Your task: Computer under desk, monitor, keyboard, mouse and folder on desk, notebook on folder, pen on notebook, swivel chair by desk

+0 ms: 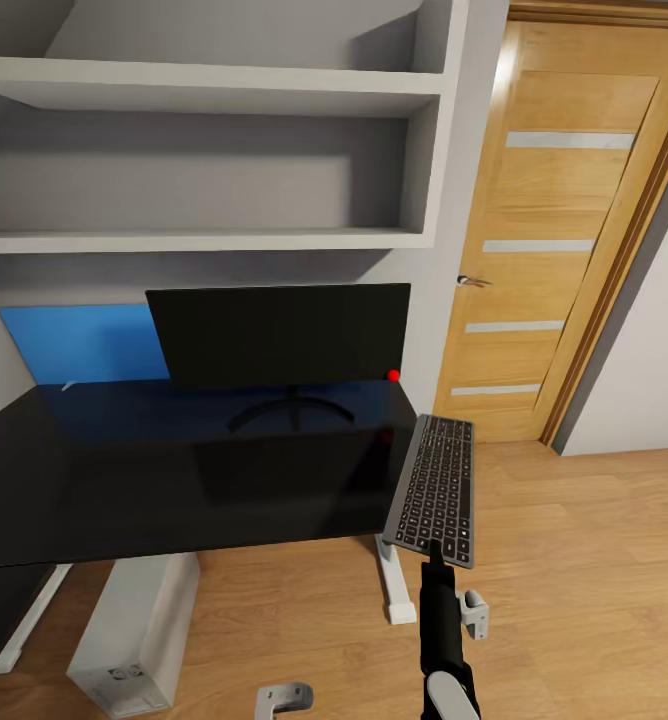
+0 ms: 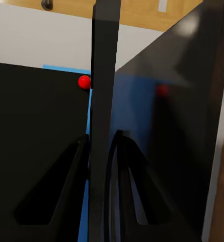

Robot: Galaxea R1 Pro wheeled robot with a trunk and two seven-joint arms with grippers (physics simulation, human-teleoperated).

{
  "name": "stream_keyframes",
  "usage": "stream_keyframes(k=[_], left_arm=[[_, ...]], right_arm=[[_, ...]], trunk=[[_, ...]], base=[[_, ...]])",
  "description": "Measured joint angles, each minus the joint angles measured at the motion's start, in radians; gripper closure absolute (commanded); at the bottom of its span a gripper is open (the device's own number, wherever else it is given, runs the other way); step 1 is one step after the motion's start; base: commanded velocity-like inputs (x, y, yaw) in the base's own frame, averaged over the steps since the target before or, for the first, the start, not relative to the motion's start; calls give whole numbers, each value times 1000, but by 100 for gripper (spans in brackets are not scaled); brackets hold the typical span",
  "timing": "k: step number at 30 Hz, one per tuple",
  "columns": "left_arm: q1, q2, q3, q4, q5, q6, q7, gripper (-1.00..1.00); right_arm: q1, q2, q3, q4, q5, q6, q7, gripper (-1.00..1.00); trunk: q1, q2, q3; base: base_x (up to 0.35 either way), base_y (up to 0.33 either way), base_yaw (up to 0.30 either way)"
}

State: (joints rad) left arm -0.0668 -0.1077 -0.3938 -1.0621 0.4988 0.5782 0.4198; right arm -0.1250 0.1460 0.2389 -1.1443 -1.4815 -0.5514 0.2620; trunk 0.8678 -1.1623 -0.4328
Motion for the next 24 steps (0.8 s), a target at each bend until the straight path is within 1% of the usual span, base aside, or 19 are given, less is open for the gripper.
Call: stream_keyframes(k=[5, 22, 24], left_arm=[[0, 0, 0, 0, 0, 0, 0, -100], [0, 0, 0, 0, 0, 0, 0, -100], [0, 0, 0, 0, 0, 0, 0, -100]], right_arm=[[0, 0, -1, 0, -3, 1, -1, 100], [0, 0, 2, 1, -4, 2, 0, 100], [0, 0, 3, 1, -4, 2, 0, 100]], trunk=[[0, 0, 0], [0, 0, 0], [0, 0, 0]], base=[[0, 49, 0], [0, 2, 0], [0, 113, 0]])
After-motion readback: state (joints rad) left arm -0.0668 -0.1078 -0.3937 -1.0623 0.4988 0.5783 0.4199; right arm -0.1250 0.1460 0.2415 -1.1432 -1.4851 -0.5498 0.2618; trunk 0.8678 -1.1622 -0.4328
